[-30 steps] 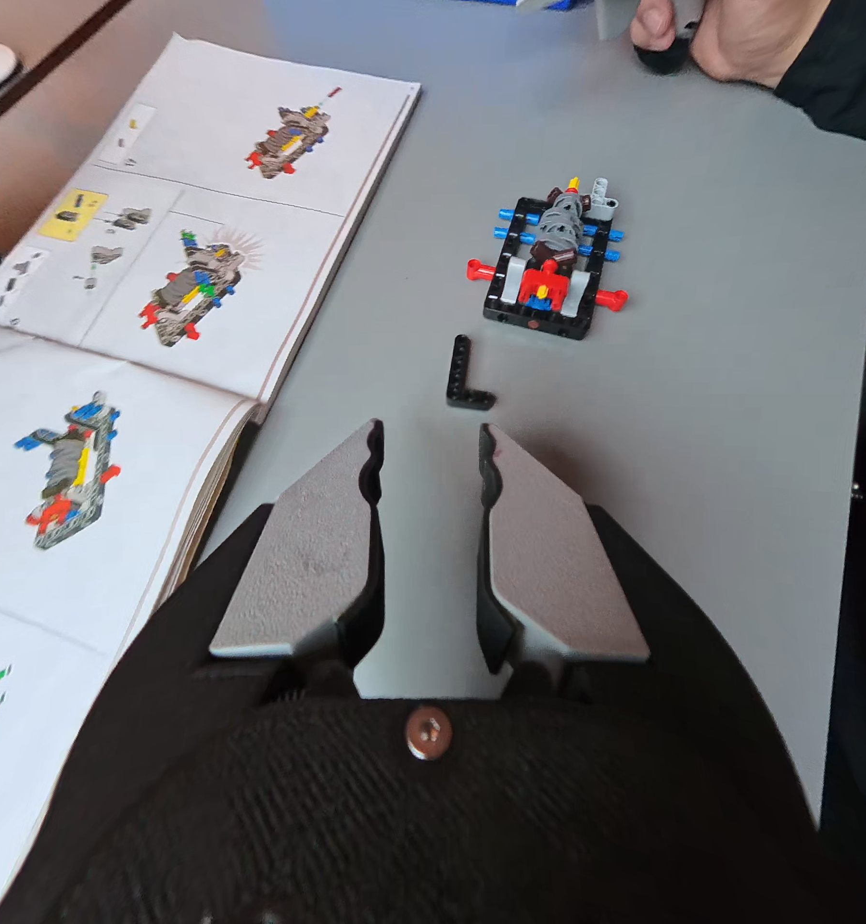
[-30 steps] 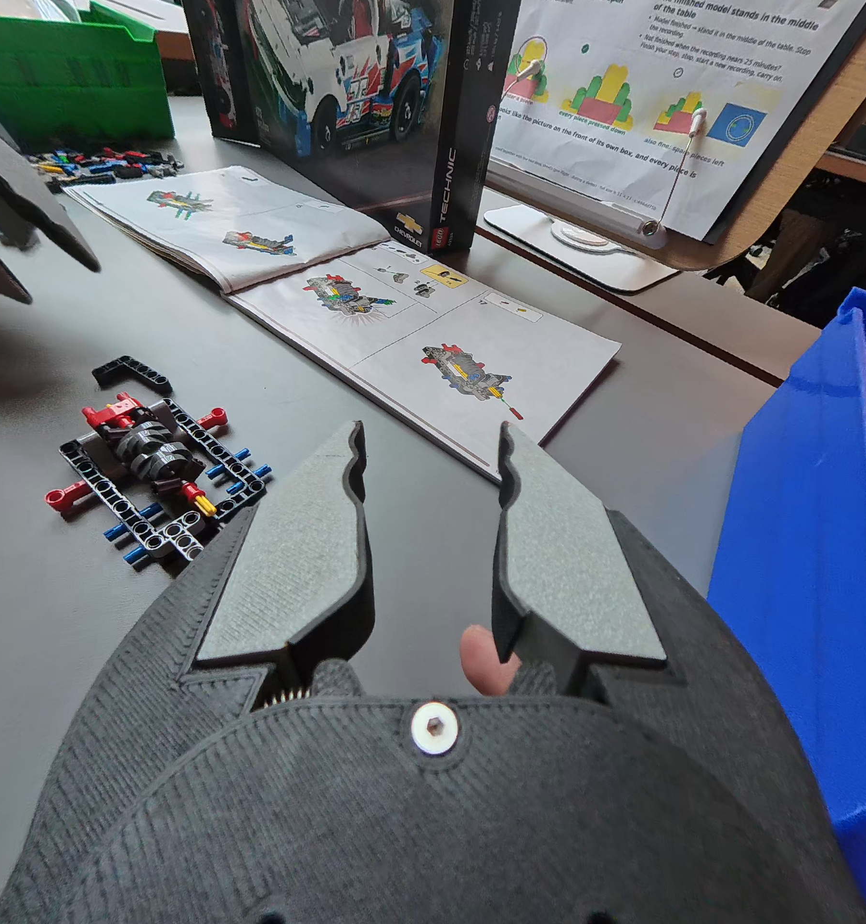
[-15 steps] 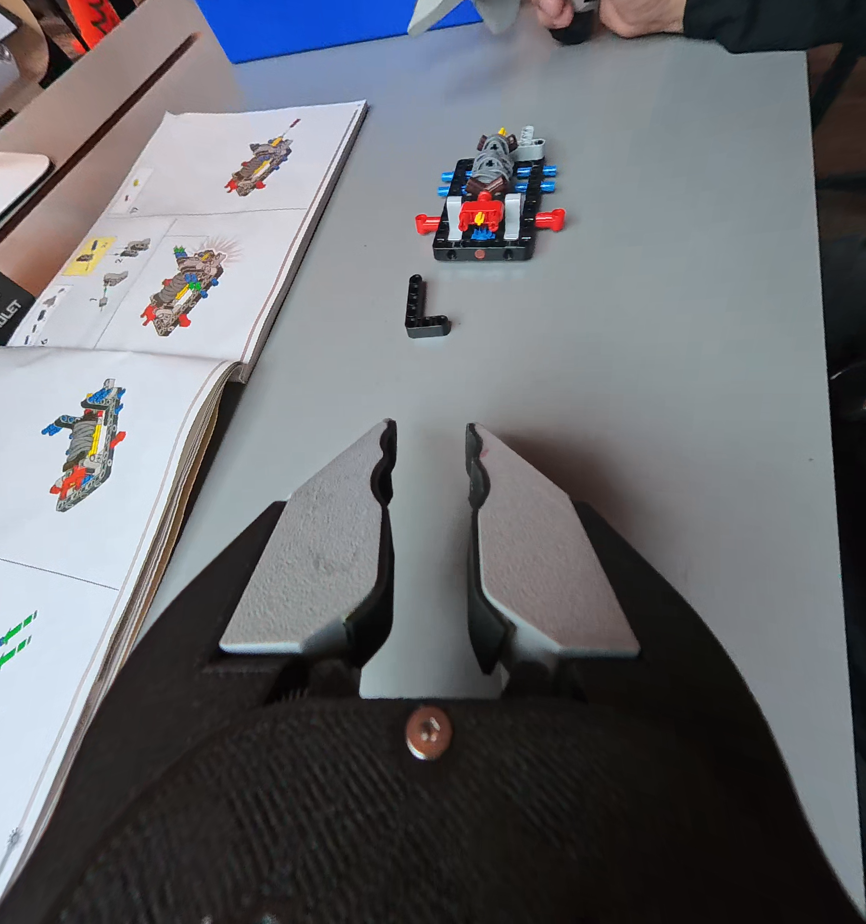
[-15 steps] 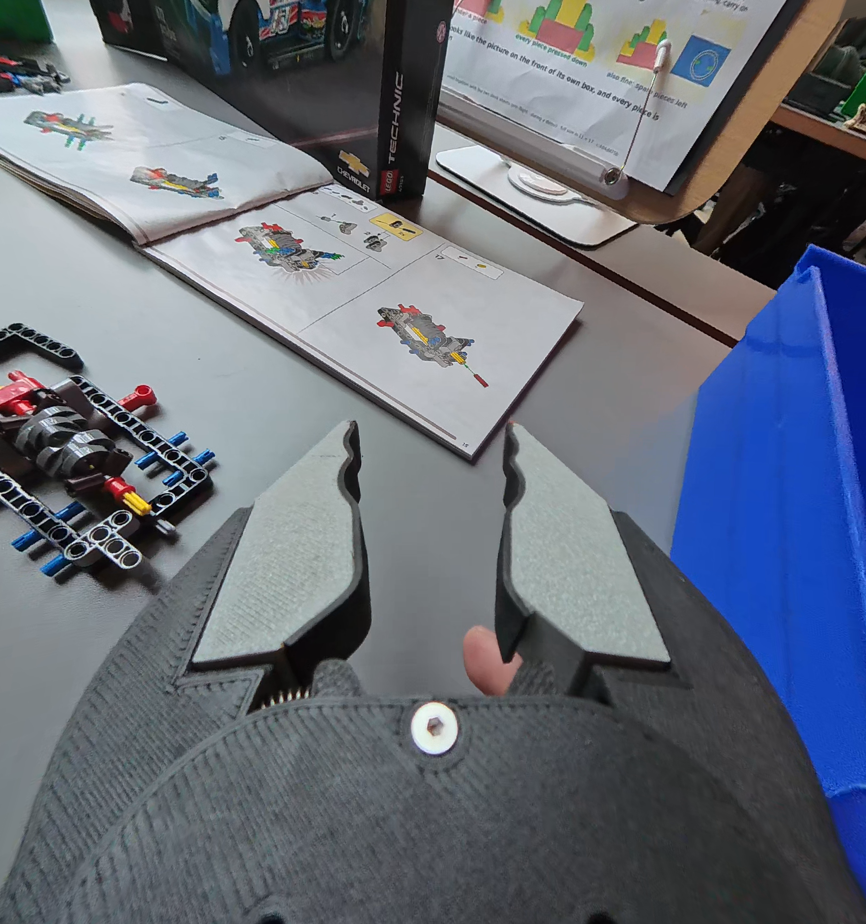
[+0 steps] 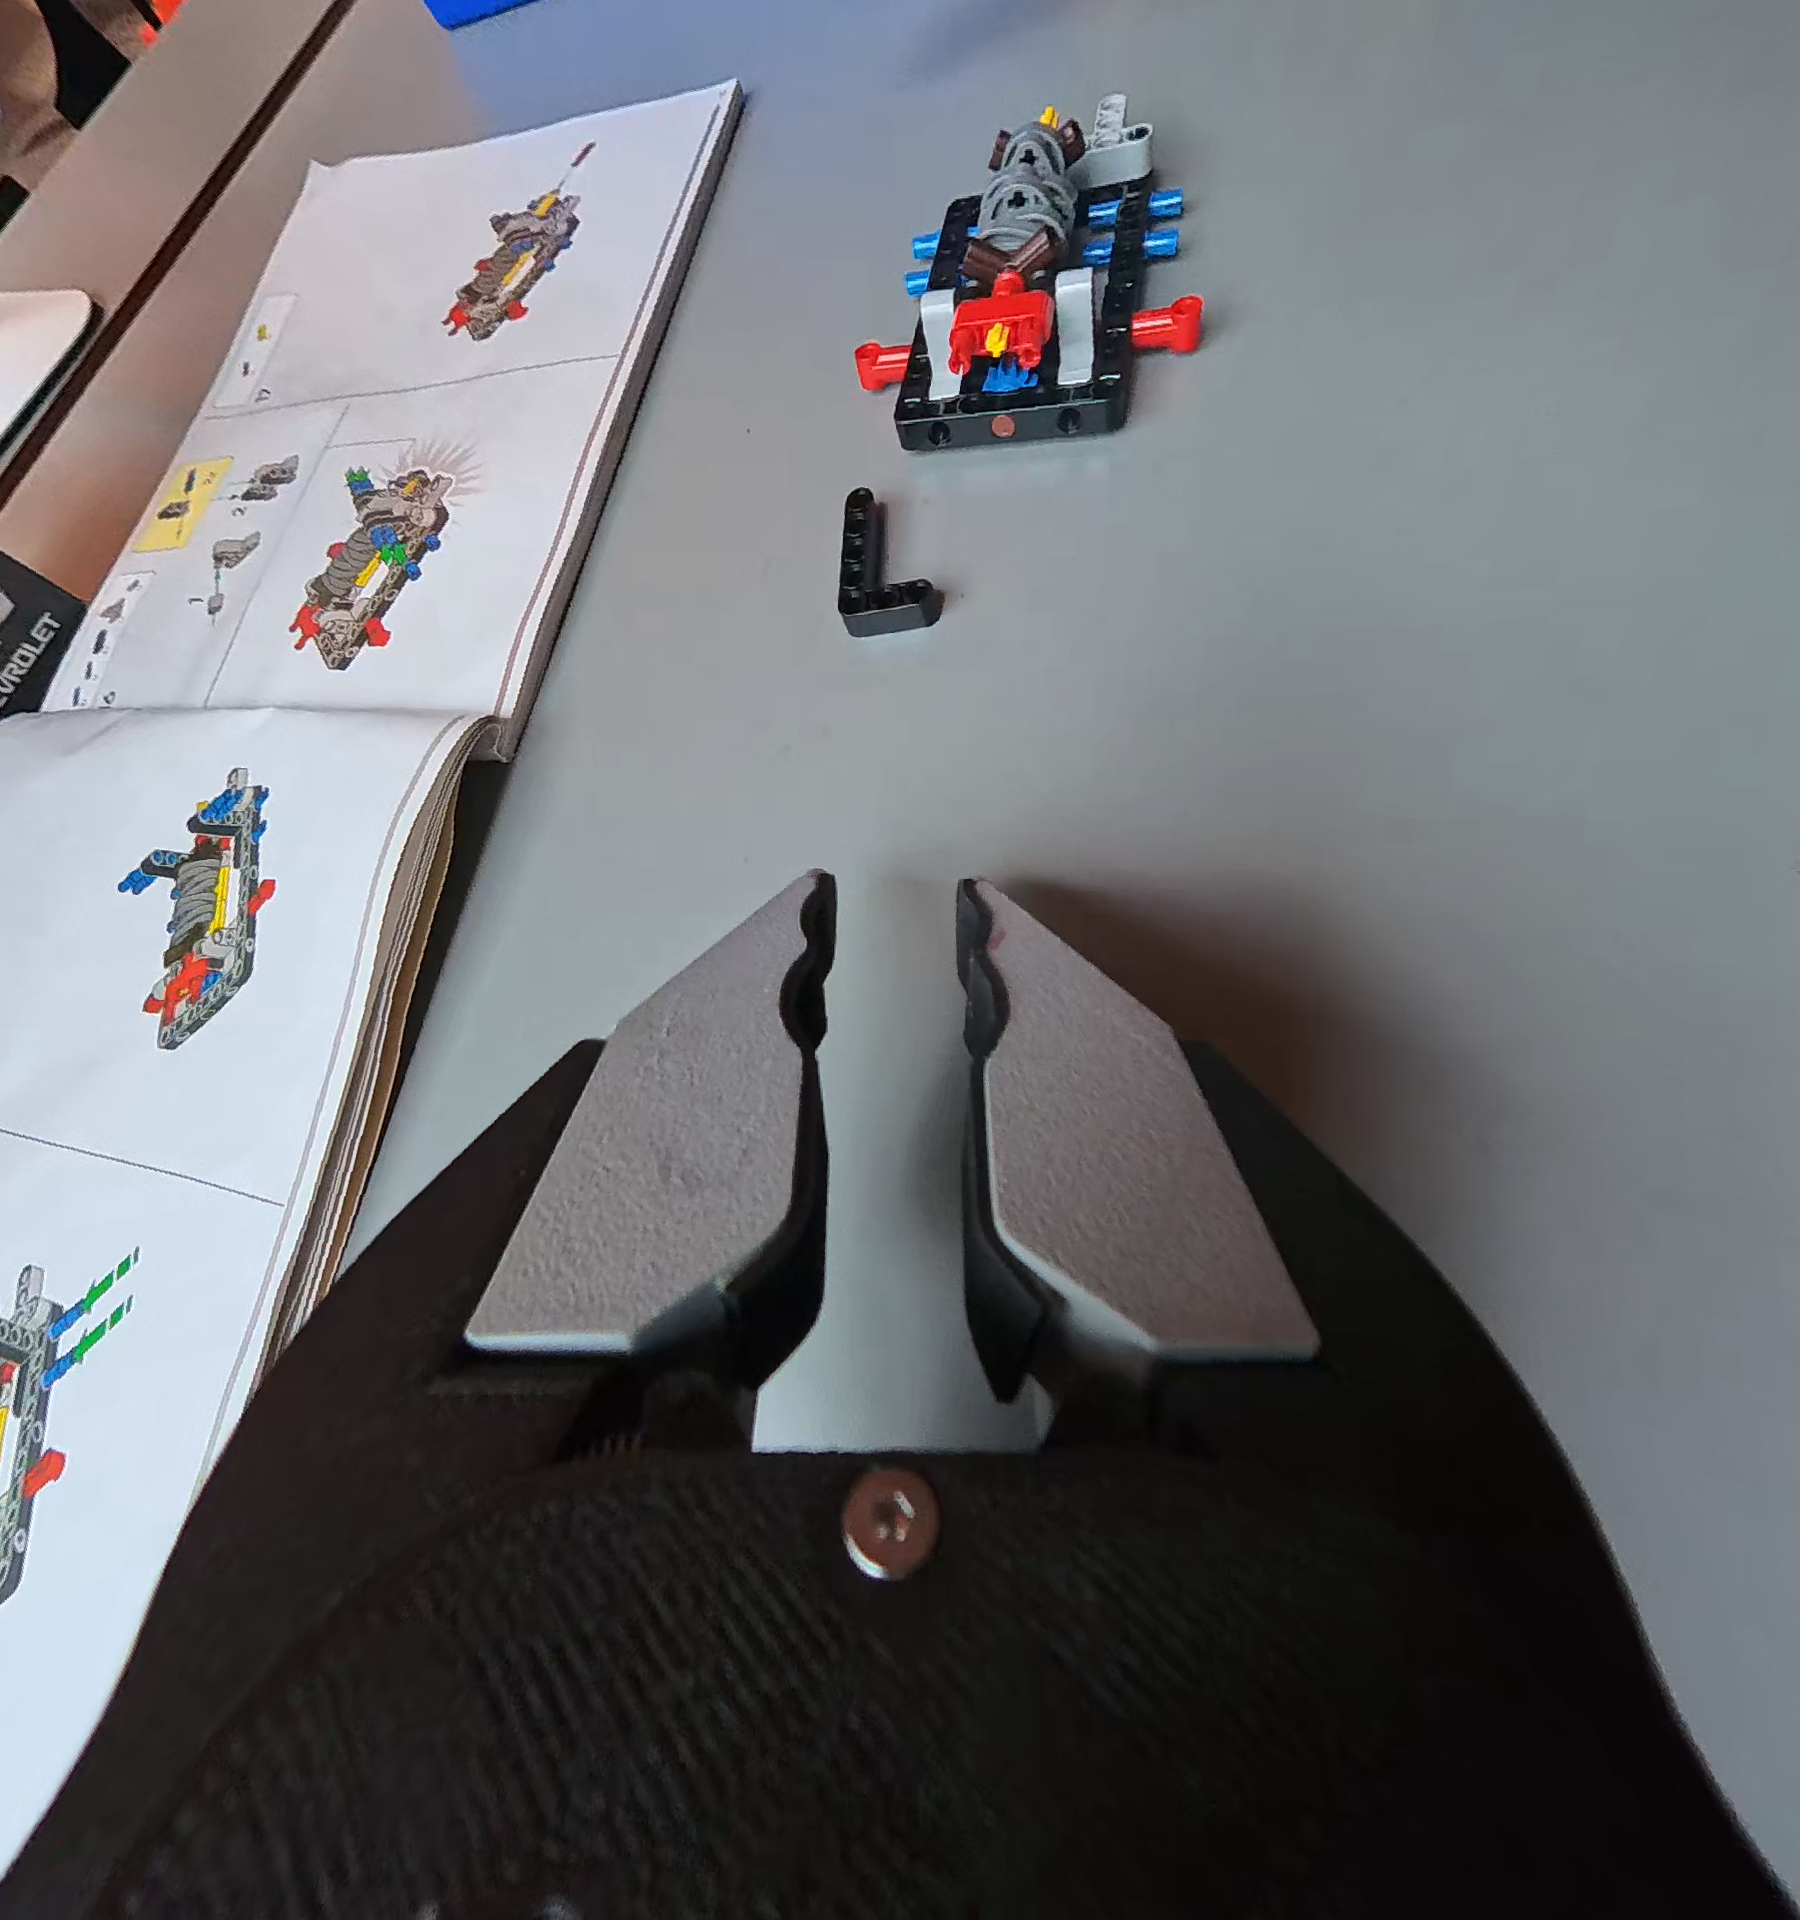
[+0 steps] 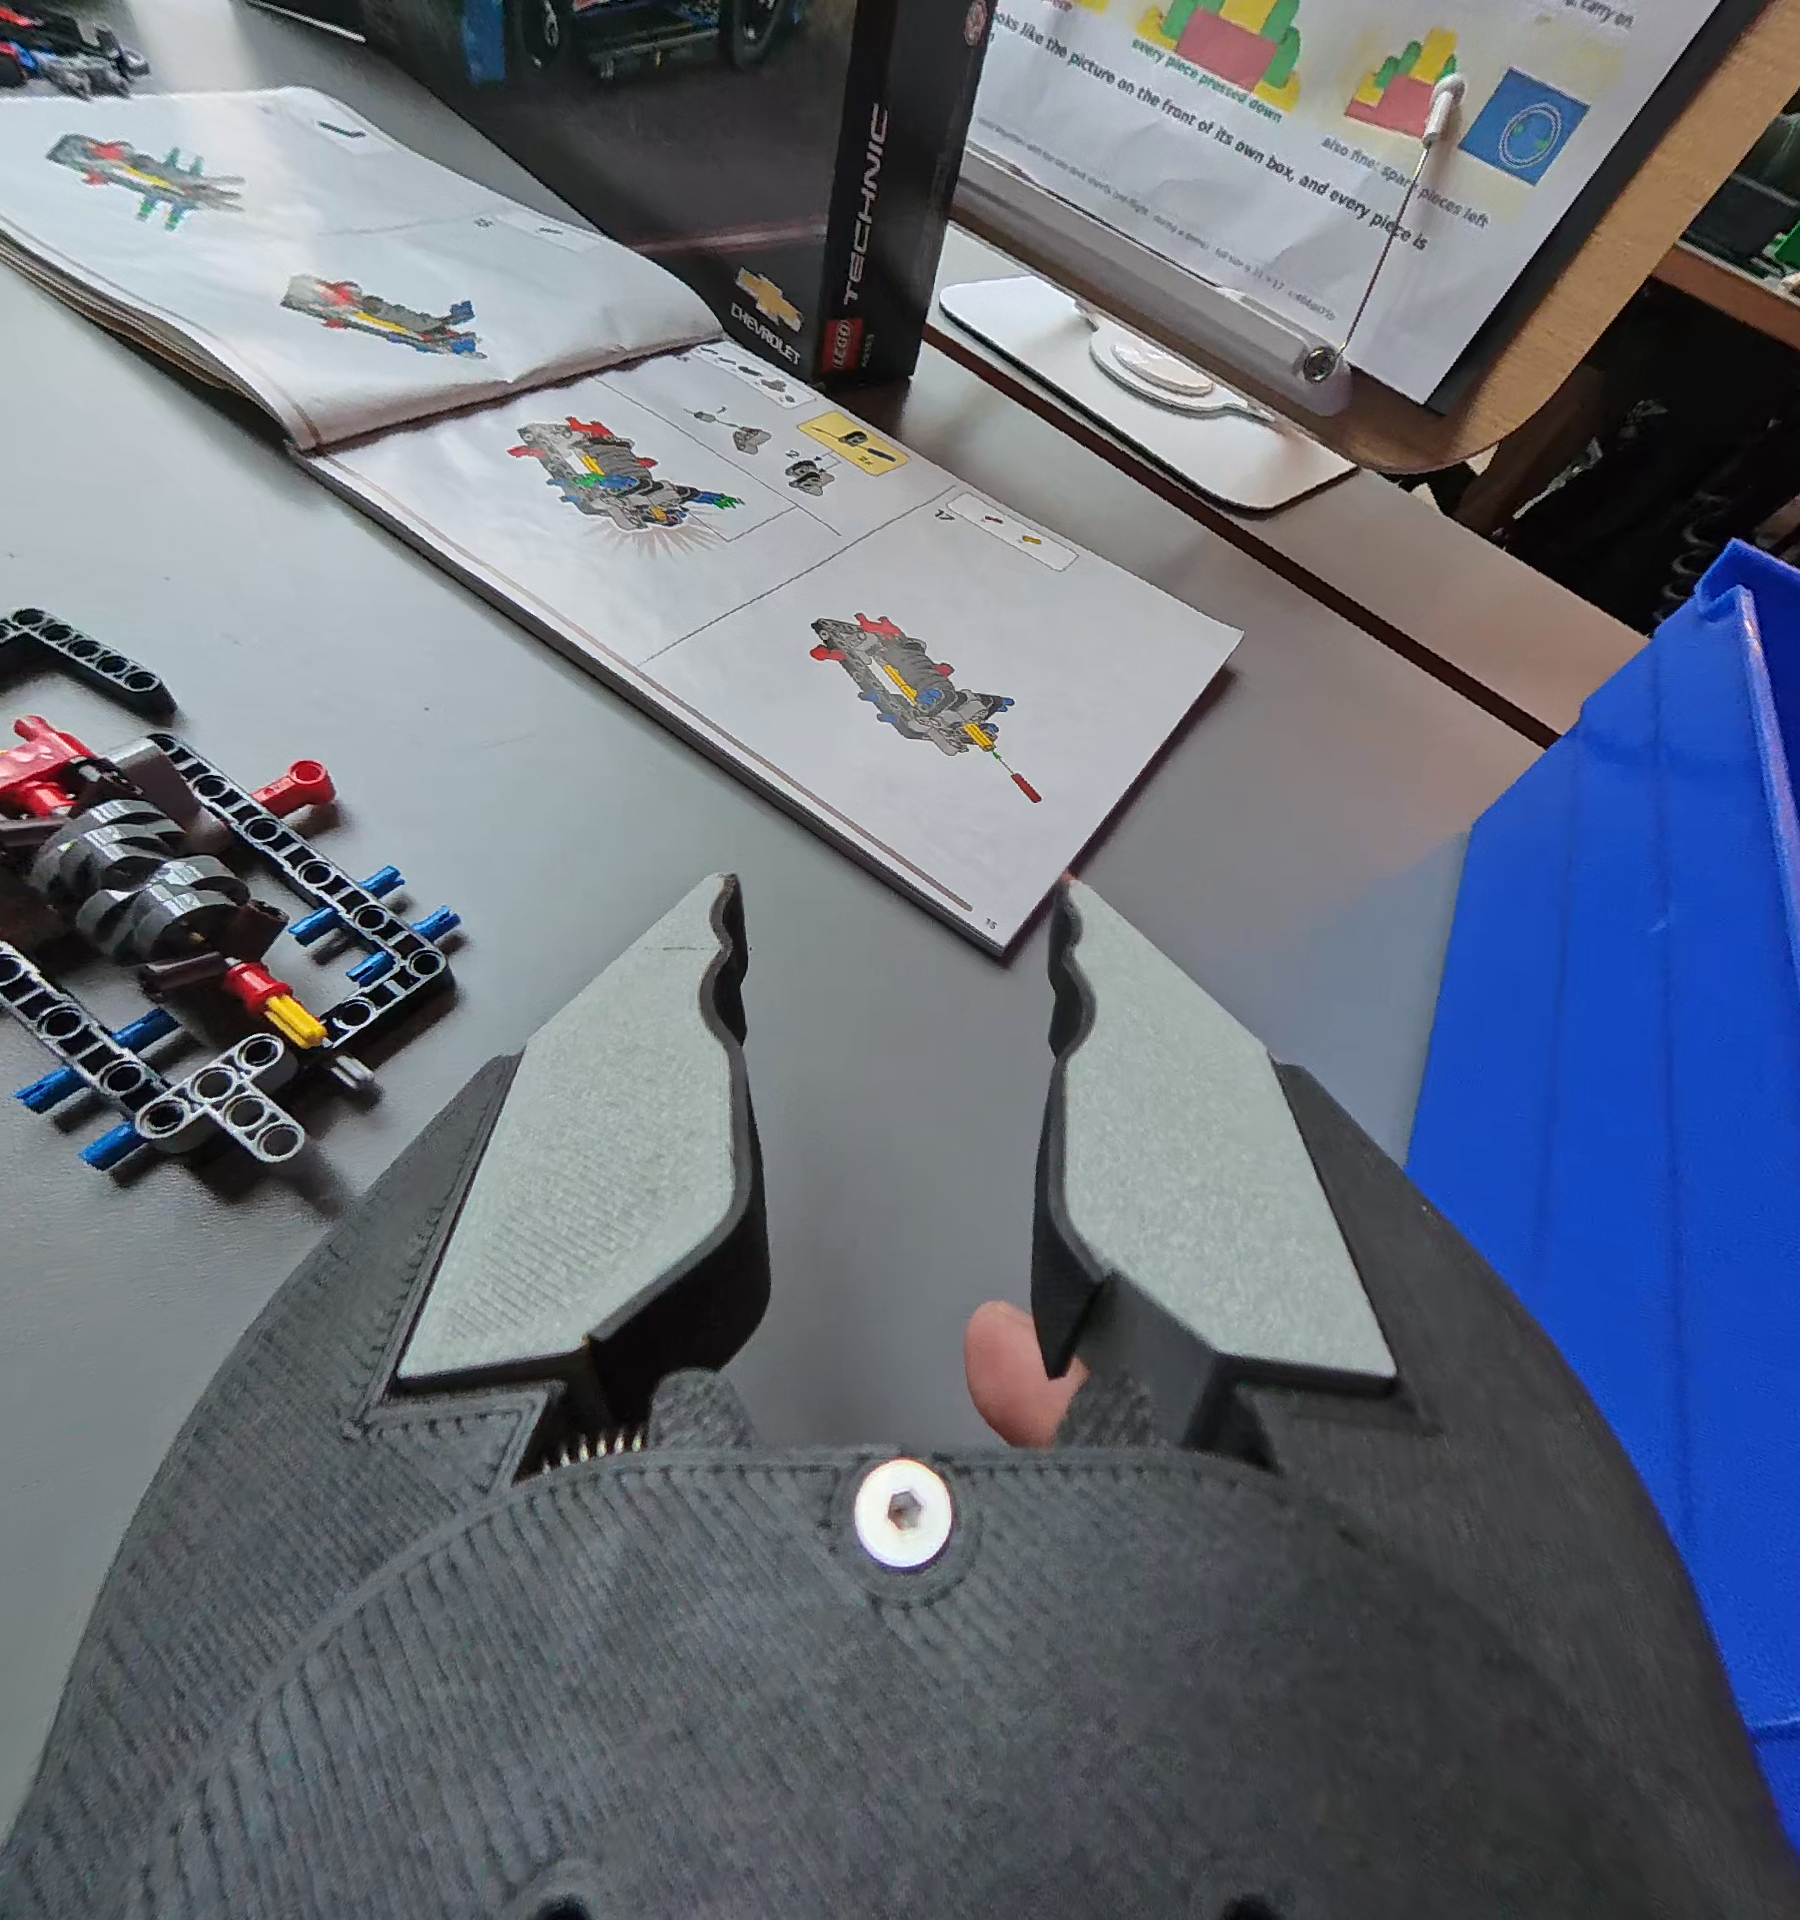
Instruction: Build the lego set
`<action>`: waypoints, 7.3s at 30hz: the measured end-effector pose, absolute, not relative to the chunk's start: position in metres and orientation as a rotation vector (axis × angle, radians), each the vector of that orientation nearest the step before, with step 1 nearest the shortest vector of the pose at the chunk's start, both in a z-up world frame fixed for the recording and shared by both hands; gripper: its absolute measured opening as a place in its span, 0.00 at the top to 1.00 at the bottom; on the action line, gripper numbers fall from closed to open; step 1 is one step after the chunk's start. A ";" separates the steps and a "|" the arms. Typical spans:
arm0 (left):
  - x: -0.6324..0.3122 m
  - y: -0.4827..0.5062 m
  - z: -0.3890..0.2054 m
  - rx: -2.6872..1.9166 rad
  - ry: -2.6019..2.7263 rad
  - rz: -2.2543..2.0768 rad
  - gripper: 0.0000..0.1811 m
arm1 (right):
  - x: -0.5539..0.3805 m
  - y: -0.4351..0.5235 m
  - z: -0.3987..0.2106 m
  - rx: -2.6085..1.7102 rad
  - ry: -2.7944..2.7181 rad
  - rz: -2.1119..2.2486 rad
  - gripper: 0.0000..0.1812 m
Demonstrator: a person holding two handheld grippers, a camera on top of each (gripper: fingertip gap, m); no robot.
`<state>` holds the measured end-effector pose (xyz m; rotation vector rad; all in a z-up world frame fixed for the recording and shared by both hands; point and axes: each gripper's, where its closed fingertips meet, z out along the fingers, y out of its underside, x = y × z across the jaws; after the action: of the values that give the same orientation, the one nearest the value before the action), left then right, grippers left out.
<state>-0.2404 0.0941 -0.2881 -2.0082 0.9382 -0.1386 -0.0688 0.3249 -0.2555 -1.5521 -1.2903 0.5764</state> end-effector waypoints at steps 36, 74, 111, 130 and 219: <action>-0.234 0.108 -0.285 -1.997 0.888 -0.064 0.96 | -0.073 0.320 -0.258 -1.538 -1.335 0.578 0.69; -0.488 -0.042 -0.282 -2.266 -0.096 0.213 0.89 | -0.071 0.320 -0.255 -1.538 -1.311 0.592 0.69; -0.484 -0.017 -0.256 -2.222 -0.090 0.306 0.88 | -0.073 0.310 -0.256 -1.514 -1.352 0.617 0.68; -0.533 -0.039 -0.260 -2.244 -0.299 0.402 0.87 | -0.071 0.314 -0.252 -1.523 -1.308 0.639 0.67; -0.491 0.041 -0.216 -2.460 -0.225 0.192 0.97 | -0.075 0.280 -0.227 -1.419 -1.333 1.002 0.69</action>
<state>-0.4908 0.0414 -0.2164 -2.4605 -0.2245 0.1915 -0.0748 0.2800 -0.2266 -1.4192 -1.3334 1.0020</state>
